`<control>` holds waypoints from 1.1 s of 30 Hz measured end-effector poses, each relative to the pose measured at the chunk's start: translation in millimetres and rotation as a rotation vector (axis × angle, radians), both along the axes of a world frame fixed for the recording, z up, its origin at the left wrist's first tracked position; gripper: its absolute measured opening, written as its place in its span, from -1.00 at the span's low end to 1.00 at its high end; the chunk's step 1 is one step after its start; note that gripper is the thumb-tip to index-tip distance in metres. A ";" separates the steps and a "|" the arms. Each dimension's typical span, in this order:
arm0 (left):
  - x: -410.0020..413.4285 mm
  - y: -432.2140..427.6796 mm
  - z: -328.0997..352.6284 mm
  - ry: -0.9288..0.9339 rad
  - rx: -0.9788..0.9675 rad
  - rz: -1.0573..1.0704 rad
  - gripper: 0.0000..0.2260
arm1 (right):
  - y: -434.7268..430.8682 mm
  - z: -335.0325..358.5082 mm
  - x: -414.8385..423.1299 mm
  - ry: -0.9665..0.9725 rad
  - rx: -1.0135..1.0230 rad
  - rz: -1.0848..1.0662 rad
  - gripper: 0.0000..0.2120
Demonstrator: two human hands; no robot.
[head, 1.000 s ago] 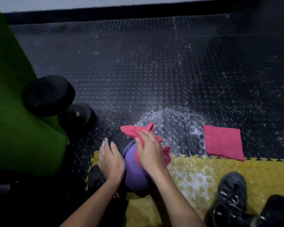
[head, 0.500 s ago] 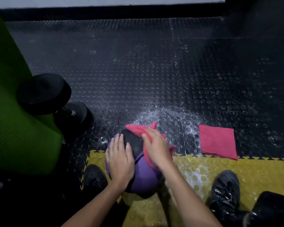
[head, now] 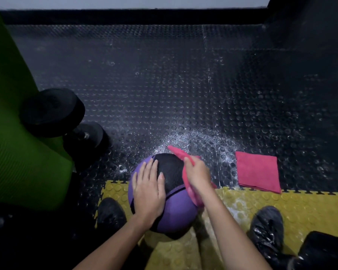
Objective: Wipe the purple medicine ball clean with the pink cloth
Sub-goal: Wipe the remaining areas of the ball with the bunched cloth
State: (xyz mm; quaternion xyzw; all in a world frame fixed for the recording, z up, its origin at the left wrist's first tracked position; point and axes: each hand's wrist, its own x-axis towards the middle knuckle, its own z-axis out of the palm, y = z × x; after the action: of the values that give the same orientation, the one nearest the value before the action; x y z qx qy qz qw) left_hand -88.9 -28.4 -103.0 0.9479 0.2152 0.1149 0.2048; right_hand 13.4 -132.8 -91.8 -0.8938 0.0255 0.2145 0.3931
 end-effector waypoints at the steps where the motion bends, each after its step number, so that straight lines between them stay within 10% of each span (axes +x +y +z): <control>1: 1.8 -4.7 1.3 0.004 0.007 -0.004 -0.54 | -6.7 0.8 6.9 0.106 -0.019 -0.056 -0.68; 10: 3.4 -4.5 0.0 0.048 0.114 -0.111 -0.56 | 15.7 11.2 -34.8 -0.298 0.005 0.034 -0.67; 17: 7.8 -16.4 5.4 0.054 0.093 -0.118 -0.58 | -22.1 -7.8 13.4 0.260 0.074 -0.274 -0.70; 23: 6.8 -14.3 6.2 0.093 0.130 -0.134 -0.57 | 13.7 13.4 -45.9 -0.298 -0.010 -0.005 -0.67; 33: 2.3 -19.1 2.4 -0.021 0.082 -0.548 -0.59 | -67.3 -23.9 12.9 0.423 0.282 -0.354 -0.69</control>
State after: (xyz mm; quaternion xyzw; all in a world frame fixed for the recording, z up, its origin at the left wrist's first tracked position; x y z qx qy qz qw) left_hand -86.6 -47.4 -100.6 0.9770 -0.0565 0.0737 0.1919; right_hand 26.3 -200.1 -115.7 -0.7476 0.2322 0.3253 0.5305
